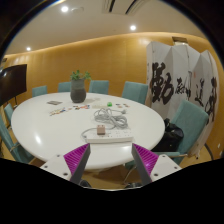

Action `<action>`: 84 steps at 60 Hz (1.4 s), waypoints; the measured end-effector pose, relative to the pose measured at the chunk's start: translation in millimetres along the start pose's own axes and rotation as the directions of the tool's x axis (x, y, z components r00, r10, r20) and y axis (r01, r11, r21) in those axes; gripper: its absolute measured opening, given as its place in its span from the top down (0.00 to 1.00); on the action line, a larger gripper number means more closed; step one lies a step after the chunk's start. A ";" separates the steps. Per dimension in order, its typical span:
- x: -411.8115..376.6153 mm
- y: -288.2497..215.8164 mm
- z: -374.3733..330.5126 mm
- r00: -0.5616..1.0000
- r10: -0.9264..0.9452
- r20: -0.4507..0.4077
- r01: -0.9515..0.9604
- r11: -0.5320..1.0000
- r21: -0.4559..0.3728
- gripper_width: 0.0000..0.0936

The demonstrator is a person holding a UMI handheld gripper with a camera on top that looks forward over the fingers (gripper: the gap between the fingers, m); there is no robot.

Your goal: Unplug charger

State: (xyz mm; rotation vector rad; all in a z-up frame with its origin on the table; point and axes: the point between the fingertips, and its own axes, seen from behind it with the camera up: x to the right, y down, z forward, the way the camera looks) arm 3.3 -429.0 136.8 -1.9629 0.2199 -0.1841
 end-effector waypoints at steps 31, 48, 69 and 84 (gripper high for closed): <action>-24.2 16.0 43.6 0.999 0.023 0.045 -0.025 0.999 0.033 0.07; -60.3 11.9 152.7 0.995 0.035 0.094 -0.036 0.999 0.012 0.07; -59.9 0.4 241.0 0.998 0.014 0.061 -0.013 1.000 -0.020 0.23; -52.1 9.8 258.2 0.999 0.018 0.037 -0.016 0.999 -0.047 0.66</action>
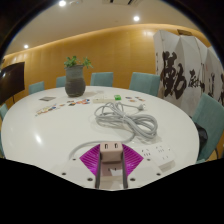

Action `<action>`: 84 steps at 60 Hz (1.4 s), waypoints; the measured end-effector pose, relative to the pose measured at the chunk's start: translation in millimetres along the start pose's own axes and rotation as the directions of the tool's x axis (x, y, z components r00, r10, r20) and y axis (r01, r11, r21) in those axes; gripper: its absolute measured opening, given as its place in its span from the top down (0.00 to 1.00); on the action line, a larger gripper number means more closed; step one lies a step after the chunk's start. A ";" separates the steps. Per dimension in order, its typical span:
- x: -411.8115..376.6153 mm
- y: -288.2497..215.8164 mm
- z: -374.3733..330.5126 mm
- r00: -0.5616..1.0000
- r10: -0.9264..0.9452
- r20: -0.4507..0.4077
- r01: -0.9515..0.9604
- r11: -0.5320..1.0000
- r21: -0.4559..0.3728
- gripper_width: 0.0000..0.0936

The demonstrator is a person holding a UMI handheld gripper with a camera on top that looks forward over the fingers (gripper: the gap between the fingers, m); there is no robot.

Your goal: Unplug charger

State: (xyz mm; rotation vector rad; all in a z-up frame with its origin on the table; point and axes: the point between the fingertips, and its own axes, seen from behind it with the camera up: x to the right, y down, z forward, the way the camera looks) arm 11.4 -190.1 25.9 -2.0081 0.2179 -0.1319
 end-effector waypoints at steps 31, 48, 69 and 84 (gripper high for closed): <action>-0.7 -7.3 -3.0 0.999 0.030 0.021 -0.031 0.999 0.034 0.80; 4.1 -227.0 -126.3 0.997 0.014 0.071 -0.047 0.872 0.487 0.81; 155.0 -184.2 -57.4 0.995 0.047 -0.092 -0.019 0.961 0.276 0.80; 238.3 -40.3 27.6 0.984 0.058 -0.171 -0.066 0.997 -0.044 0.72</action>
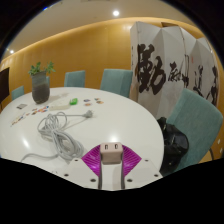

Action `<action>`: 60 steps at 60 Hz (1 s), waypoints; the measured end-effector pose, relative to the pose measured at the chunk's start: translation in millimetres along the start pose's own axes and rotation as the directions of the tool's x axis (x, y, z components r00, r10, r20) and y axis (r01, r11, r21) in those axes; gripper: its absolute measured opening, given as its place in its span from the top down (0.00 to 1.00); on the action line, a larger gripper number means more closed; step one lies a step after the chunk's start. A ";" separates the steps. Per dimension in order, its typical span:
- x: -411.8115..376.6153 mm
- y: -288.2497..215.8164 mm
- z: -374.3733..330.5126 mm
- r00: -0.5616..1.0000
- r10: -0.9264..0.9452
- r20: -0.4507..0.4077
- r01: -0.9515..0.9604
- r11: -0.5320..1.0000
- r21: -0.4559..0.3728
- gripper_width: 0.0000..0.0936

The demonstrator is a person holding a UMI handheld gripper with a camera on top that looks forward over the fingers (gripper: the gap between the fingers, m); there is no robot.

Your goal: Unplug charger

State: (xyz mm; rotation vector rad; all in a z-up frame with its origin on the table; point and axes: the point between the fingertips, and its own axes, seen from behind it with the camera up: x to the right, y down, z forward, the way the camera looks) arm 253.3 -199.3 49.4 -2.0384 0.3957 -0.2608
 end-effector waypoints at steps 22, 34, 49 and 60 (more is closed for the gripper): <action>11.9 28.6 19.4 1.000 0.005 -0.007 -0.006 0.997 -0.073 0.15; 16.8 17.1 -21.9 0.997 -0.059 -0.040 0.059 0.998 -0.009 0.07; 10.3 19.5 -103.7 0.996 -0.076 -0.039 0.077 0.996 0.036 0.07; 6.1 25.6 -152.1 0.995 -0.095 -0.031 0.097 0.994 0.055 0.07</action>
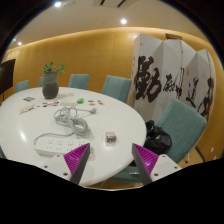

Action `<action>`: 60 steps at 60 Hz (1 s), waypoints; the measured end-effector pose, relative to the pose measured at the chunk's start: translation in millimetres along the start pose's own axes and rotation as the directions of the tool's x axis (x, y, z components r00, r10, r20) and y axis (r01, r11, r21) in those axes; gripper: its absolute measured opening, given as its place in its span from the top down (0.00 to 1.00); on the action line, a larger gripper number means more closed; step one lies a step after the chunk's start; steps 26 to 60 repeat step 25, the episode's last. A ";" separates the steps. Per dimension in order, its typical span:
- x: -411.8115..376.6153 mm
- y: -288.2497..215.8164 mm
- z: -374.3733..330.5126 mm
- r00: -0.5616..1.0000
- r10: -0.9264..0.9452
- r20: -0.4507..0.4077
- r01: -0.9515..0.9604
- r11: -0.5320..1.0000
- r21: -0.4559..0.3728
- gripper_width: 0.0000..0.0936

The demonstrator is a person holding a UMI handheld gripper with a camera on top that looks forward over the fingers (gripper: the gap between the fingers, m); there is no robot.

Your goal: Unplug charger

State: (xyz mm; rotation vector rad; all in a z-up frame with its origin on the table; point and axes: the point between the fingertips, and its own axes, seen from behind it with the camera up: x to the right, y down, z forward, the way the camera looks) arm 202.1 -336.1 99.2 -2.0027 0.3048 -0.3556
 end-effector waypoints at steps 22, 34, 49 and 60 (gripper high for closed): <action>-2.8 -2.7 -52.2 0.999 -0.036 0.005 0.036 0.998 0.058 0.07; -5.4 -2.6 -56.2 0.999 -0.036 0.013 0.035 0.998 0.059 0.07; -5.4 -2.6 -56.2 0.999 -0.036 0.013 0.035 0.998 0.059 0.07; -5.4 -2.6 -56.2 0.999 -0.036 0.013 0.035 0.998 0.059 0.07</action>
